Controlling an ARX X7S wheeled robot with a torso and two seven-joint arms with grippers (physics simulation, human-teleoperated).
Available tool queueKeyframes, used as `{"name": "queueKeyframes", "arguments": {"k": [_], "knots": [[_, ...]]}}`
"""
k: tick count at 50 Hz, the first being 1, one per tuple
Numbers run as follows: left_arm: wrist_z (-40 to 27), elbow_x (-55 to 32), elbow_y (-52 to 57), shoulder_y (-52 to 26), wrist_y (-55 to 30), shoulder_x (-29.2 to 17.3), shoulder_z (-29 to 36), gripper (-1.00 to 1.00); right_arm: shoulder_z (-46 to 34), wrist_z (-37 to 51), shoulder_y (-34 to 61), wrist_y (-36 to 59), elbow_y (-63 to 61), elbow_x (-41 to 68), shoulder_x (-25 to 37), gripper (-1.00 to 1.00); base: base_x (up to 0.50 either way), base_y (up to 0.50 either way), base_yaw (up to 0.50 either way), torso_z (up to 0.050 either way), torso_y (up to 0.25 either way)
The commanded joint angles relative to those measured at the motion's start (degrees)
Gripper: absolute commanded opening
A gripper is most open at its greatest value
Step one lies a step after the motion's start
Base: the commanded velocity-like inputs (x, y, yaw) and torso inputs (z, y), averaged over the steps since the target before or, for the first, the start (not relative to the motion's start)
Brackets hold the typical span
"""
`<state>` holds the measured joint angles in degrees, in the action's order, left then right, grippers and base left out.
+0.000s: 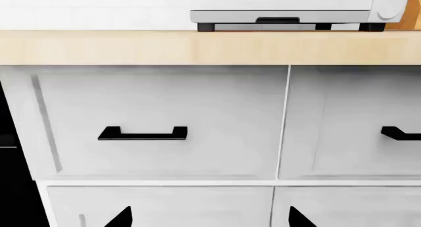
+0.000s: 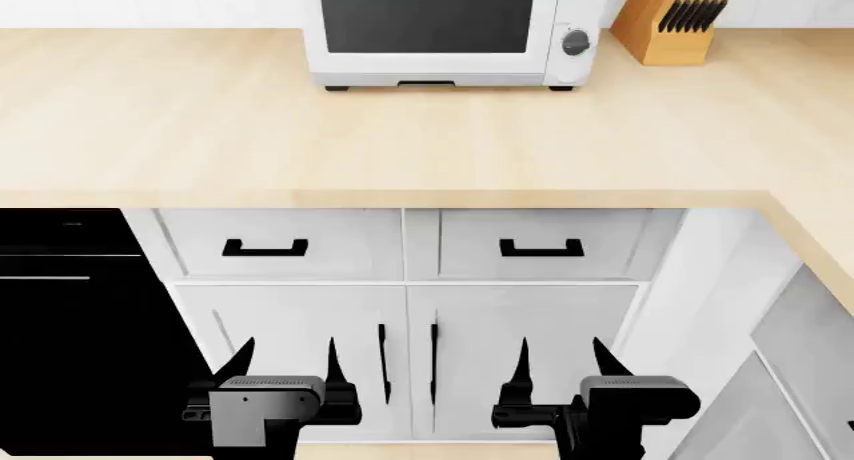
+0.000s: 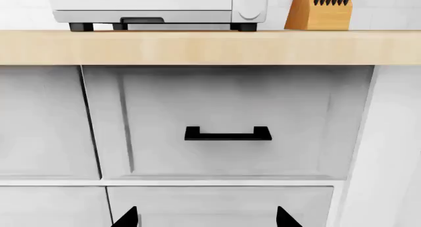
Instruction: Turn on the toaster oven by setting the timer.
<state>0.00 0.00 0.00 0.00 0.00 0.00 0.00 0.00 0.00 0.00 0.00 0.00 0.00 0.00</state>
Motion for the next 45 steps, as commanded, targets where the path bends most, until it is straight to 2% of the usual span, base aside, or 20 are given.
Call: {"name": "queueKeyframes", "arguments": {"k": [1,14,17,18,19,20,24,31,33,41,43,45], "knots": [[-0.9,-0.9,0.1,-0.4,-0.6,-0.9,1.3,1.0,-0.9,1.2,-0.5,1.9,-1.7,1.4,0.8,1.0,0.0,0.0,0.0,0.0,0.0],[-3.2,-3.2,1.9,0.1,-1.0,-3.0,3.2,1.0,-3.8,4.8,-0.7,0.7,-2.2,1.3,3.1,1.0,0.0,0.0,0.0,0.0,0.0],[-4.0,-2.8,6.8,1.0,-2.5,-3.9,3.4,1.0,-3.6,5.6,-1.4,3.2,-8.1,1.0,4.1,1.0,0.0,0.0,0.0,0.0,0.0],[-3.9,-5.2,15.4,2.8,-6.6,-5.3,1.3,1.0,-2.0,5.2,-1.6,10.4,-16.7,2.7,5.5,1.0,0.0,0.0,0.0,0.0,0.0],[-4.0,-6.7,21.8,3.3,-9.0,-5.9,0.2,1.0,-1.8,5.0,-1.5,12.3,-21.4,2.7,6.3,1.0,0.0,0.0,0.0,0.0,0.0],[-4.6,-7.7,26.8,2.6,-13.3,-6.7,-0.7,1.0,-2.0,4.9,-0.1,14.1,-23.3,1.5,7.6,1.0,0.0,0.0,0.0,0.0,0.0],[-5.6,-6.0,40.4,1.6,-20.2,-9.8,-1.0,1.0,-1.9,3.4,1.6,19.2,-28.8,1.1,10.4,1.0,0.0,0.0,0.0,0.0,0.0],[-5.8,-8.6,46.9,-8.6,-35.8,-13.0,-2.4,1.0,-0.9,2.2,6.4,28.3,-36.0,0.7,14.0,1.0,0.0,0.0,0.0,0.0,0.0],[-4.6,-13.5,48.7,-12.9,-43.2,-13.0,-5.1,1.0,-1.3,2.3,7.4,29.3,-37.1,-0.3,14.8,1.0,0.0,0.0,0.0,0.0,0.0],[-4.7,-18.8,51.9,-27.7,-60.0,-15.4,-7.9,1.0,-1.5,0.9,15.3,39.7,-41.7,-0.7,17.3,1.0,0.0,0.0,0.0,0.0,0.0],[-4.5,-20.9,52.5,-31.0,-64.2,-15.1,-9.5,1.0,-1.4,-0.1,17.7,43.6,-42.8,0.0,17.8,1.0,0.0,0.0,0.0,0.0,0.0],[-3.8,-23.5,51.5,-34.2,-69.0,-14.1,-11.4,1.0,0.0,-1.9,21.7,51.3,-44.0,2.7,17.2,1.0,0.0,0.0,0.0,0.0,0.0]]}}
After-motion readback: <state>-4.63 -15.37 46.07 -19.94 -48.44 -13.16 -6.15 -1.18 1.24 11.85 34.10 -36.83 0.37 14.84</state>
